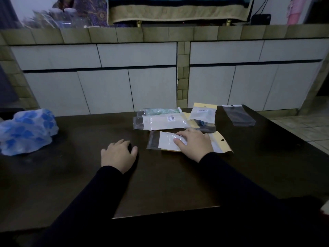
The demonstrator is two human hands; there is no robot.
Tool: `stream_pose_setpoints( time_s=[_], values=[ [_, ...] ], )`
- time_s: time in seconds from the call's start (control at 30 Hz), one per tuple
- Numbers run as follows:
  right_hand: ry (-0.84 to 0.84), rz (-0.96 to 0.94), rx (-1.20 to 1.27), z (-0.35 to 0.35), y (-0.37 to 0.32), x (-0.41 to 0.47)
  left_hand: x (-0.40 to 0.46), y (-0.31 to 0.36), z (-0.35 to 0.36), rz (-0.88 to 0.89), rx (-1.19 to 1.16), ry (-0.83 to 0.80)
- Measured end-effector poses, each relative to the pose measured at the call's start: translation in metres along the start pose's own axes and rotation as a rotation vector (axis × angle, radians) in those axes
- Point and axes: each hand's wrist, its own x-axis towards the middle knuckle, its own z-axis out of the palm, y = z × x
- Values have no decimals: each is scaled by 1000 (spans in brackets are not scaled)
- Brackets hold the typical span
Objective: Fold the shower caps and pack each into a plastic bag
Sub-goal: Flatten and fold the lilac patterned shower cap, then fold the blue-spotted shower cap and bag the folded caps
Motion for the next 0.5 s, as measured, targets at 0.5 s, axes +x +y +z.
stream_pose_setpoints(
  time_s=[0.5],
  values=[
    [172, -194, -21, 3, -46, 5, 0, -10, -2, 31, -131, 52]
  ],
)
